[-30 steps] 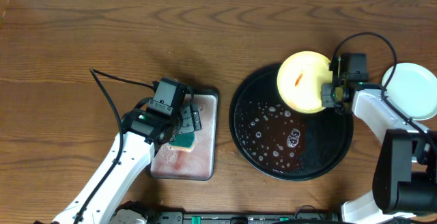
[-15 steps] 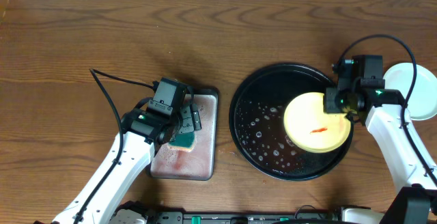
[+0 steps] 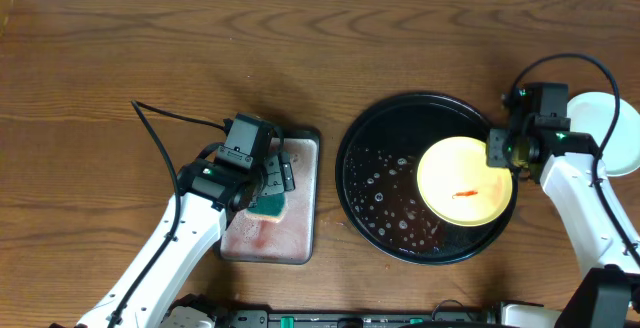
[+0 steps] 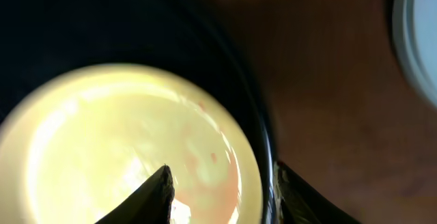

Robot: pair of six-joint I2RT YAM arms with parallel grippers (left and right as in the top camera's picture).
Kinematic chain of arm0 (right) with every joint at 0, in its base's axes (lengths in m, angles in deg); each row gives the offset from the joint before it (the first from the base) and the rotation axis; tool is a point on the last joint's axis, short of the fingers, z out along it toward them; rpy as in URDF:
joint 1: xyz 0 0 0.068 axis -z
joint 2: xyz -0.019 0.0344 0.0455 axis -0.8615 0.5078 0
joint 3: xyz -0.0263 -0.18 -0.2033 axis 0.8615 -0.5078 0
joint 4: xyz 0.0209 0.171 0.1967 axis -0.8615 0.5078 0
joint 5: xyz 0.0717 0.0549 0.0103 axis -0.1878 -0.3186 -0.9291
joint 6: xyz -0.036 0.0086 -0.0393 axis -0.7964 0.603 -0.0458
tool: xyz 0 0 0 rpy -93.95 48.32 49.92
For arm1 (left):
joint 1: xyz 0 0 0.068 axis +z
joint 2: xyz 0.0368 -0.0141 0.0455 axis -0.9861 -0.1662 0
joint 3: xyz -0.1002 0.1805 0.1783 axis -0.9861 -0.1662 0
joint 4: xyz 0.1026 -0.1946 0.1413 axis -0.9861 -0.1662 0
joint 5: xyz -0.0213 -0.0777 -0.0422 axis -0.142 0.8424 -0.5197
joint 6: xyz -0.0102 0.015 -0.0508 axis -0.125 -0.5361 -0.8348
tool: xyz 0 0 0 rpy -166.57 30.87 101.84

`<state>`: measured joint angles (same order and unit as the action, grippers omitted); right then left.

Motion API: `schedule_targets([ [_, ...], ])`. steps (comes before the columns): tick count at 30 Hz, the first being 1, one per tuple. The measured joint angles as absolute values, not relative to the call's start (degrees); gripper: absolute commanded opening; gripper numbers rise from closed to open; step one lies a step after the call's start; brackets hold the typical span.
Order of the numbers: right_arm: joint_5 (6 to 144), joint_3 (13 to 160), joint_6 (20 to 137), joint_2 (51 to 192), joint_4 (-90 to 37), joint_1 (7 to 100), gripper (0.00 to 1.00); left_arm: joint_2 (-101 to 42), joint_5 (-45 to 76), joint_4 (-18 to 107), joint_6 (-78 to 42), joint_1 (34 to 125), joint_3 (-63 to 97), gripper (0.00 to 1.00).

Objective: Clean dirty plates on tray and stack at the side
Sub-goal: 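Grasp the yellow plate rim with right gripper and drag it center, then reposition the yellow plate on the black tray with right gripper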

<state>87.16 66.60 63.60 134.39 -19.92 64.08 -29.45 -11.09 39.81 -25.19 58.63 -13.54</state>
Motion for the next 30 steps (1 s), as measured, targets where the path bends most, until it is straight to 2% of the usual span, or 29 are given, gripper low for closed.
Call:
schedule_targets([
  [4, 87.7, 66.6, 65.3, 134.8, -16.7, 66.5, 0.42, -29.4, -11.1, 39.8, -25.2, 58.6, -13.5, 0.84],
  [8, 87.8, 66.6, 68.4, 135.1, -17.0, 69.5, 0.31, -29.4, -11.1, 39.8, -25.2, 58.6, -13.5, 0.84],
  [12, 86.4, 66.6, 69.7, 135.6, -17.7, 70.5, 0.31, -29.4, -11.1, 39.8, -25.2, 58.6, -13.5, 0.84],
  [14, 85.5, 66.6, 69.8, 137.0, -17.6, 70.5, 0.35, -29.4, -11.1, 39.8, -25.2, 58.6, -13.5, 0.84],
  [18, 84.5, 66.6, 69.7, 140.2, -17.4, 70.5, 0.33, -29.4, -11.1, 39.8, -25.2, 58.6, -13.5, 0.84],
  [21, 82.8, 66.6, 69.0, 142.9, -16.8, 70.5, 0.24, -29.4, -11.1, 39.8, -25.2, 58.6, -13.5, 0.84],
  [24, 82.0, 66.6, 68.2, 145.2, -16.5, 70.5, 0.01, -29.4, -11.1, 39.8, -25.2, 58.6, -13.5, 0.84],
  [30, 79.1, 66.6, 68.2, 146.4, -15.5, 70.5, 0.01, -29.4, -11.1, 39.8, -25.2, 58.6, -13.5, 0.84],
])
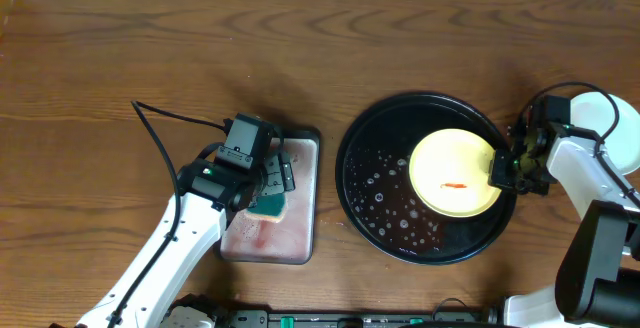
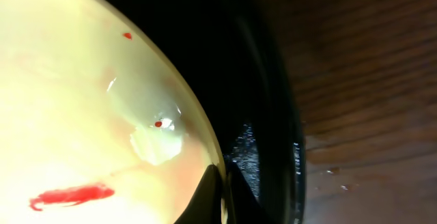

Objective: Clean dirty plates on tray and stack at the side
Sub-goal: 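Reposition the yellow plate on the black tray with right gripper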

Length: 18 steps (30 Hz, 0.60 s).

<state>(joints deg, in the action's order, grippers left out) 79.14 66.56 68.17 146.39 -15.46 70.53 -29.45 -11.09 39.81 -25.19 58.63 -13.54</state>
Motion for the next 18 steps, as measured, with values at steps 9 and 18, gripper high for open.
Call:
schedule_targets([
  [9, 68.5, 66.5, 70.4, 145.8, -11.0, 70.2, 0.01, -29.4, -11.1, 39.8, -25.2, 58.6, -13.5, 0.84],
  [18, 61.1, 66.5, 77.7, 145.3, -11.2, 64.9, 0.30, -29.4, -11.1, 39.8, -25.2, 58.6, -13.5, 0.84],
])
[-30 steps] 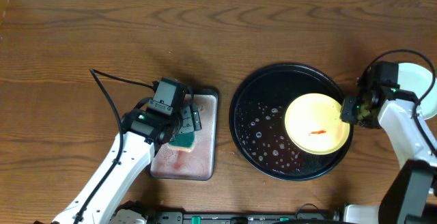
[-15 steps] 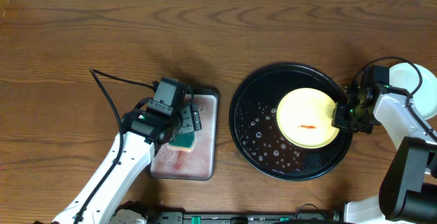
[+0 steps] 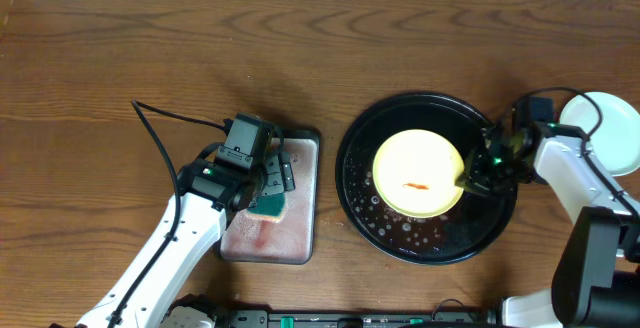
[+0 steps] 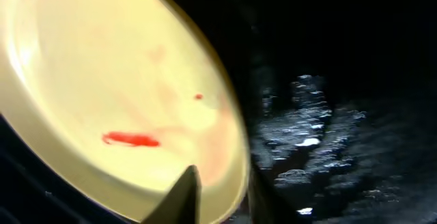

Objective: Clean dirty plates on tray and stack at the side
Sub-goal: 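Reposition the yellow plate on the black tray with right gripper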

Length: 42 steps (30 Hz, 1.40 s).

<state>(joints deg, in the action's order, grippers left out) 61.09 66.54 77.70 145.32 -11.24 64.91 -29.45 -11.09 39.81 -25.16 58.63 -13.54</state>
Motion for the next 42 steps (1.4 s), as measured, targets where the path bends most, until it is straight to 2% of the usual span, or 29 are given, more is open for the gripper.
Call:
schedule_targets([
  [4, 62.3, 66.5, 74.3, 145.1, -16.5, 63.9, 0.17, -29.4, -11.1, 39.8, -25.2, 58.6, -13.5, 0.84],
  [8, 62.9, 66.5, 63.2, 145.1, -23.4, 63.8, 0.15, -29.4, -11.1, 39.8, -25.2, 58.6, -13.5, 0.84],
  [9, 62.6, 66.6, 59.4, 145.1, -25.3, 63.5, 0.17, -29.4, -11.1, 39.8, -25.2, 58.6, -13.5, 0.84],
  [12, 61.7, 66.6, 49.3, 145.1, -29.6, 61.7, 0.38, -29.4, -11.1, 39.8, -25.2, 58.6, -13.5, 0.84],
  [16, 63.8, 66.7, 39.5, 145.1, -34.4, 57.9, 0.47, -29.4, -11.1, 39.8, -25.2, 58.6, -13.5, 0.84],
  [19, 67.1, 66.7, 35.1, 145.2, -36.4, 55.9, 0.49, -29.4, -11.1, 39.8, -25.2, 58.6, -13.5, 0.84],
  [22, 68.5, 66.7, 32.0, 145.8, -38.2, 55.4, 0.56, -29.4, -11.1, 39.8, -25.2, 58.6, -13.5, 0.84],
  [25, 68.8, 66.7, 28.9, 147.3, -39.4, 55.4, 0.56, -29.4, -11.1, 39.8, -25.2, 58.6, -13.5, 0.84],
  [27, 68.8, 66.7, 27.2, 148.8, -39.4, 55.4, 0.47, -29.4, -11.1, 39.8, -25.2, 58.6, -13.5, 0.84],
  [31, 67.9, 66.7, 25.4, 151.4, -39.5, 55.4, 0.12, -29.4, -11.1, 39.8, -25.2, 58.6, -13.5, 0.84],
  [33, 67.4, 66.7, 25.0, 152.4, -39.8, 55.4, 0.03, -29.4, -11.1, 39.8, -25.2, 58.6, -13.5, 0.84],
  [42, 67.6, 66.8, 33.0, 152.4, -40.0, 55.5, 0.01, -29.4, -11.1, 39.8, -25.2, 58.6, -13.5, 0.84],
])
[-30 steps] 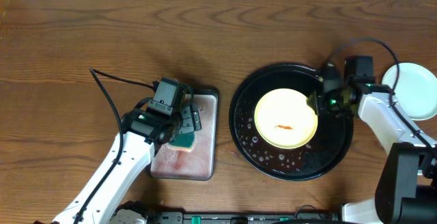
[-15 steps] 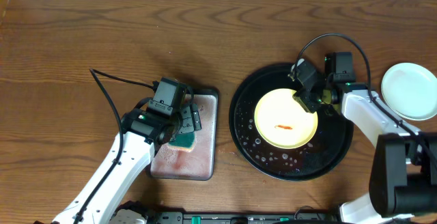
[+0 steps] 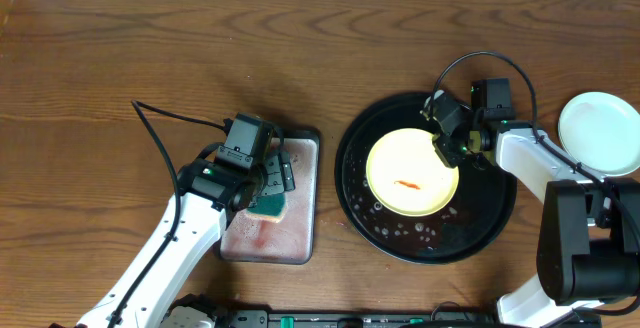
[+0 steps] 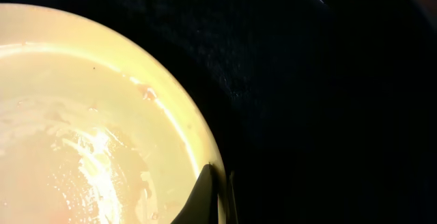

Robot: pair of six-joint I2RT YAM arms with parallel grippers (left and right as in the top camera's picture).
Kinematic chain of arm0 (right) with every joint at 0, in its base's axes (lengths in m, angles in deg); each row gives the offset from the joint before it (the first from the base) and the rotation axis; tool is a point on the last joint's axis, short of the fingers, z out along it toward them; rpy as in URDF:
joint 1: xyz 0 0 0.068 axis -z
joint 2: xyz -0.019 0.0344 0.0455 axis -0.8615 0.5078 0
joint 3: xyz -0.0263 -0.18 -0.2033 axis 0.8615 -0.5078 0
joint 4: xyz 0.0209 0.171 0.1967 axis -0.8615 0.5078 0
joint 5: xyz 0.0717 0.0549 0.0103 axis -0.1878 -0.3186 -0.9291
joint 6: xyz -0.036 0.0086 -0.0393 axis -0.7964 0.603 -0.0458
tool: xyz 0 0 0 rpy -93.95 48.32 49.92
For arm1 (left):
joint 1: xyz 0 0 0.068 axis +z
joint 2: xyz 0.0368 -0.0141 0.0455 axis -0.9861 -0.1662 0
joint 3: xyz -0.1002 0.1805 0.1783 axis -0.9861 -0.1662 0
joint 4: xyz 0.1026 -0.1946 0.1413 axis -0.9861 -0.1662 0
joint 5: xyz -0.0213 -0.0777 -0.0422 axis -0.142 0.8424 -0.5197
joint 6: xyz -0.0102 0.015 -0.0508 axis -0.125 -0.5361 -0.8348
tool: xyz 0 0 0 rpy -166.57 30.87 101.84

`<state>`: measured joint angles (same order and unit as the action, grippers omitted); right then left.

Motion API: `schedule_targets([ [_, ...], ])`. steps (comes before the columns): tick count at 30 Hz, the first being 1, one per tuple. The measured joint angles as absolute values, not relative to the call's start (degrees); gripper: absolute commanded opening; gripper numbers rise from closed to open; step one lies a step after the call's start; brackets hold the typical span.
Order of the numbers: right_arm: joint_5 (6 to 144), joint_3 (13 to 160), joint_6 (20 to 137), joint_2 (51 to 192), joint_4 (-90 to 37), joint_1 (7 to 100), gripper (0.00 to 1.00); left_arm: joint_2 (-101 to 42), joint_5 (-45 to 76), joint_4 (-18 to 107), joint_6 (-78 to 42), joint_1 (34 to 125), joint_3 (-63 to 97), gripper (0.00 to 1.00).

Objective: Clean dirty plates on tray and stack at the side
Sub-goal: 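Reposition the yellow plate on the black tray with right gripper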

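Observation:
A yellow plate (image 3: 408,171) with a red streak lies in the round black tray (image 3: 364,200), a little left of its middle. My right gripper (image 3: 447,150) is shut on the plate's upper right rim. In the right wrist view the fingers (image 4: 207,195) pinch the rim of the plate (image 4: 82,121), whose surface looks wet and smeared. A clean white plate (image 3: 600,133) sits on the table to the right. My left gripper (image 3: 270,190) rests on the pink soap tray (image 3: 300,230), shut on a green sponge (image 3: 268,207).
Water drops dot the lower floor of the black tray. A black cable runs from the left arm across the table (image 3: 150,58). Brown wood stretches along the back and far left. The right arm's cable loops above the tray.
The yellow plate has shifted slightly left in the tray. My right gripper, still shut on its rim, now holds it at the upper right instead of the right side. The left arm has not moved.
The plate first lay at the tray's right edge with my right gripper open astride its rim. Then the gripper was shut on the rim. The plate was then at the tray's middle, and now sits a little left of it. The left arm stayed on the soap tray throughout.

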<state>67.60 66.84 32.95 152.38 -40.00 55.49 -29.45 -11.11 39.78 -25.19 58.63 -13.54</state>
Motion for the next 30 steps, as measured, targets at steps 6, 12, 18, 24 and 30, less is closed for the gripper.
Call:
schedule_targets([
  [6, 70.8, 66.8, 44.3, 150.3, -37.1, 55.5, 0.01, -29.4, -11.1, 39.8, -25.2, 58.6, -13.5, 0.84],
  [12, 72.7, 66.9, 53.9, 143.1, -29.0, 55.4, 0.01, -29.4, -11.1, 39.8, -25.2, 58.6, -13.5, 0.84],
  [18, 73.6, 66.9, 64.2, 139.9, -16.8, 55.4, 0.01, -29.4, -11.1, 39.8, -25.2, 58.6, -13.5, 0.84],
  [24, 74.2, 63.2, 73.3, 139.9, -16.2, 55.4, 0.01, -29.4, -11.1, 39.8, -25.2, 58.6, -13.5, 0.84],
  [30, 74.9, 59.7, 80.7, 139.9, -18.3, 55.6, 0.08, -29.4, -11.1, 39.8, -25.2, 58.6, -13.5, 0.84],
])
